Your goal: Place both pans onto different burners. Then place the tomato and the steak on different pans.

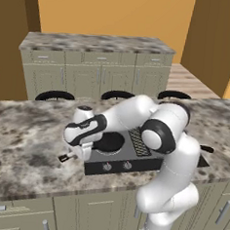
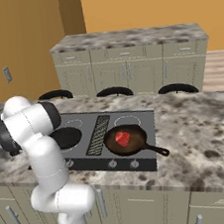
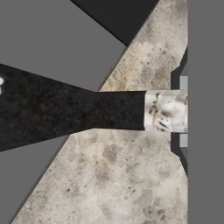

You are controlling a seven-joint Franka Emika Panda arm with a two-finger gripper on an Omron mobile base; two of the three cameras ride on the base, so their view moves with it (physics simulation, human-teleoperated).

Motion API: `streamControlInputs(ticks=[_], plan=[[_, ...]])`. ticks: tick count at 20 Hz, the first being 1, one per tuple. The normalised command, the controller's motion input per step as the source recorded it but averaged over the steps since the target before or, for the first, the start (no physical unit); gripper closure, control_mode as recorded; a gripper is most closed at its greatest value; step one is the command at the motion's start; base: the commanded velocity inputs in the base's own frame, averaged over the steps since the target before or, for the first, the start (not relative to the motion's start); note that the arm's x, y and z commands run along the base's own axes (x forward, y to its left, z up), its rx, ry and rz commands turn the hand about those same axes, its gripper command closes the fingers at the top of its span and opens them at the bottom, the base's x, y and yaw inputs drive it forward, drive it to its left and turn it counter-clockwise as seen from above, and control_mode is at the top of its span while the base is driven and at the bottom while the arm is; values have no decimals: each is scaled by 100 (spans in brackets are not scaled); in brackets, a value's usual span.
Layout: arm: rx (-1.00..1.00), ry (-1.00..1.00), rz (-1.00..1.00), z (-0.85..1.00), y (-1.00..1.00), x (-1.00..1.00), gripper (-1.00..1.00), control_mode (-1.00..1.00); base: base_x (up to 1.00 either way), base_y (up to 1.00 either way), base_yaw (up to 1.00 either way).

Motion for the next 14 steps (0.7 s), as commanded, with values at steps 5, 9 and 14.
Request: streamControlInputs(ticks=[5, 9, 14], plan=[[0, 5, 0, -7, 7, 0, 100, -100, 0, 0, 0], [0, 7, 0, 0, 0, 1, 100, -100, 0, 0, 0], [0, 5, 0, 0, 0, 0, 100, -100, 0, 0, 0]])
